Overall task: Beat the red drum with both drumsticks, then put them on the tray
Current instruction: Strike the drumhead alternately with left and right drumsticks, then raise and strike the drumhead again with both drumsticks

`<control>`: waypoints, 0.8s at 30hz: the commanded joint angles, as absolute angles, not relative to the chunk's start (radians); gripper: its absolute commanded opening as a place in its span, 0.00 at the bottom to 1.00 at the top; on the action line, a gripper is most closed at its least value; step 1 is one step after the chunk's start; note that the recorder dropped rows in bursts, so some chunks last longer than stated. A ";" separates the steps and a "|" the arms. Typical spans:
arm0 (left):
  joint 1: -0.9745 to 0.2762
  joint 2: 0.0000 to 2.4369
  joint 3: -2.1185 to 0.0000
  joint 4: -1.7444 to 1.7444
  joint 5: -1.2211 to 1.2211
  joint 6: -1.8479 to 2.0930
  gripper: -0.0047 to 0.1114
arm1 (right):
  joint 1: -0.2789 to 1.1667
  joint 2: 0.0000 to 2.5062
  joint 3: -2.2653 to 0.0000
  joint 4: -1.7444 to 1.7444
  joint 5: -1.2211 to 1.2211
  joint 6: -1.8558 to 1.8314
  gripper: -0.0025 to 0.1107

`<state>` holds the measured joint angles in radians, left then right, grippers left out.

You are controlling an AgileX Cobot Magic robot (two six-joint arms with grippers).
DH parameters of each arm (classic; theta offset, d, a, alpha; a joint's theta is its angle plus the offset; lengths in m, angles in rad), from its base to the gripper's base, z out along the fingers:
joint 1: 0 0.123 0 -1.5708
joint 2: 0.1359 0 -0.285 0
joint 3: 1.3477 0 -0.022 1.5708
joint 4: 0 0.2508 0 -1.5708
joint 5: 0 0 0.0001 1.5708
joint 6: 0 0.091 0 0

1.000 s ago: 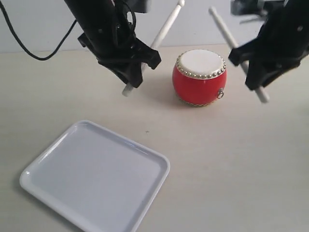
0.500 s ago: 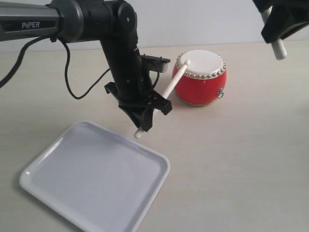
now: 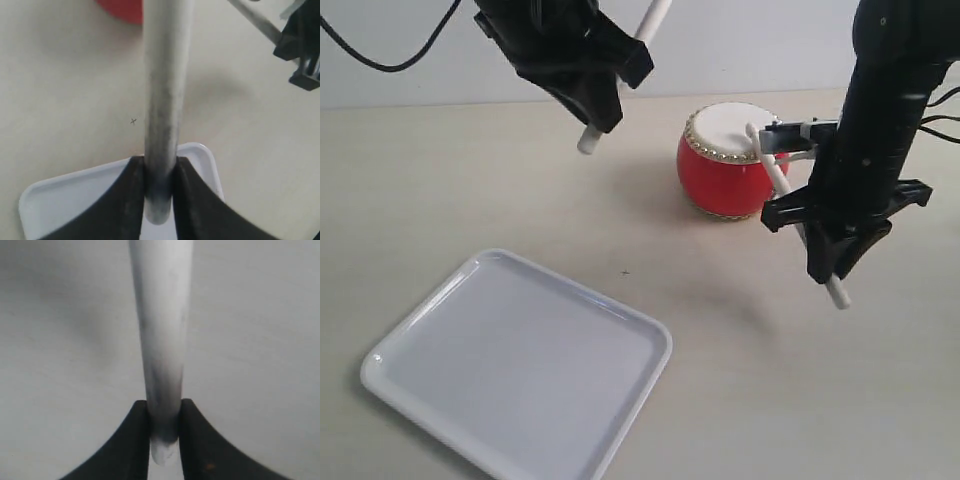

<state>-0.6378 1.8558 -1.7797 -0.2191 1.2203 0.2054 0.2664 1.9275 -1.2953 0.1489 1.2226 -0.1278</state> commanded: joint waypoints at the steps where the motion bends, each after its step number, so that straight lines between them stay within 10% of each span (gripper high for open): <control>1: -0.651 1.963 -1.766 -0.214 1.221 0.228 0.04 | 0.267 1.745 -1.339 0.104 1.221 -0.137 0.02; 10: -0.697 2.254 -1.771 -0.314 1.221 0.224 0.04 | 0.267 1.433 -1.354 0.128 1.194 -0.131 0.02; 24: -0.697 1.826 -1.771 -0.203 1.221 0.223 0.04 | 0.267 1.957 -1.353 0.215 1.221 -0.138 0.02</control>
<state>-0.6962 1.8694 -1.7699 -0.2473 1.2203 0.2247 0.2664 1.8857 -1.3498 0.1783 1.2189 -0.1277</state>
